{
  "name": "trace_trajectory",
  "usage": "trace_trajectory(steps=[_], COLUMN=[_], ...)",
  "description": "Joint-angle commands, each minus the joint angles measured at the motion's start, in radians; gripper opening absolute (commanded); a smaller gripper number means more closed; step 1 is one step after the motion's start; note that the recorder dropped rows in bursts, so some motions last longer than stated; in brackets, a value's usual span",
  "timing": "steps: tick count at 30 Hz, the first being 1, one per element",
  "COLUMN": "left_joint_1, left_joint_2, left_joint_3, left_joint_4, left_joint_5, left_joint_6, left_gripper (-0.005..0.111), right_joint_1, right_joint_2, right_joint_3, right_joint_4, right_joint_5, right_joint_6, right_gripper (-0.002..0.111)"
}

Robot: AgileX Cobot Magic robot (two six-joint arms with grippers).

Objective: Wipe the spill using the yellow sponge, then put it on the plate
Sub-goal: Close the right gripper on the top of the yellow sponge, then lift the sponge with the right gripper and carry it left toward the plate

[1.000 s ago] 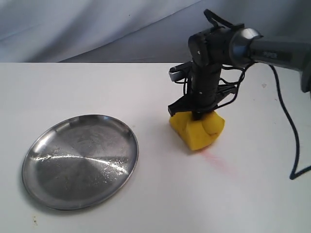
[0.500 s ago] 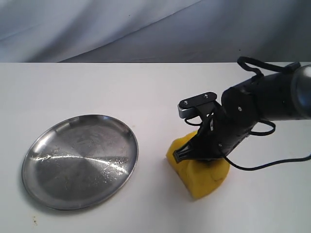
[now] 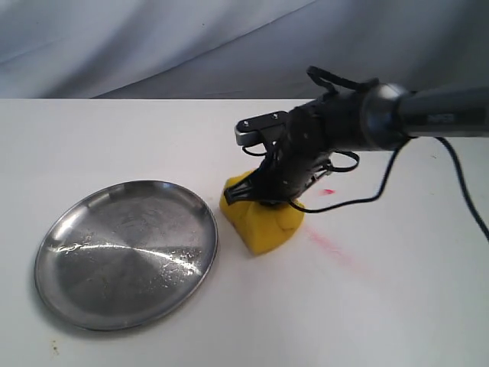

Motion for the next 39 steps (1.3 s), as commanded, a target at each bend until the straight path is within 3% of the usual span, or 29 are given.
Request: trace_trajectory(steps=[1, 6, 14, 21, 30, 34, 39], left_joint_1=[0.001, 0.001, 0.001, 0.001, 0.001, 0.001, 0.001], left_joint_2=[-0.003, -0.003, -0.003, -0.003, -0.003, -0.003, -0.003], left_joint_3=[-0.003, -0.003, -0.003, -0.003, -0.003, -0.003, -0.003], left_joint_4=[0.001, 0.001, 0.001, 0.001, 0.001, 0.001, 0.001], left_joint_5=[-0.005, -0.005, -0.005, -0.005, -0.005, -0.005, -0.005], left_joint_6=[-0.010, -0.010, -0.010, -0.010, -0.010, -0.010, -0.010], left_gripper=[0.000, 0.000, 0.000, 0.000, 0.000, 0.000, 0.000], right_joint_1=[-0.025, -0.100, -0.171, -0.082, 0.017, -0.026, -0.167], right_joint_2=[0.151, 0.228, 0.207, 0.007, -0.245, -0.296, -0.298], right_joint_3=[-0.235, -0.397, -0.361, -0.023, 0.398, 0.516, 0.525], right_joint_4=[-0.116, -0.130, -0.114, 0.108, 0.170, 0.104, 0.018], right_joint_5=[0.140, 0.321, 0.527, 0.277, 0.056, -0.019, -0.043], right_joint_6=[0.082, 0.089, -0.112, -0.195, -0.195, -0.110, -0.036], right_gripper=[0.000, 0.000, 0.000, 0.000, 0.000, 0.000, 0.000])
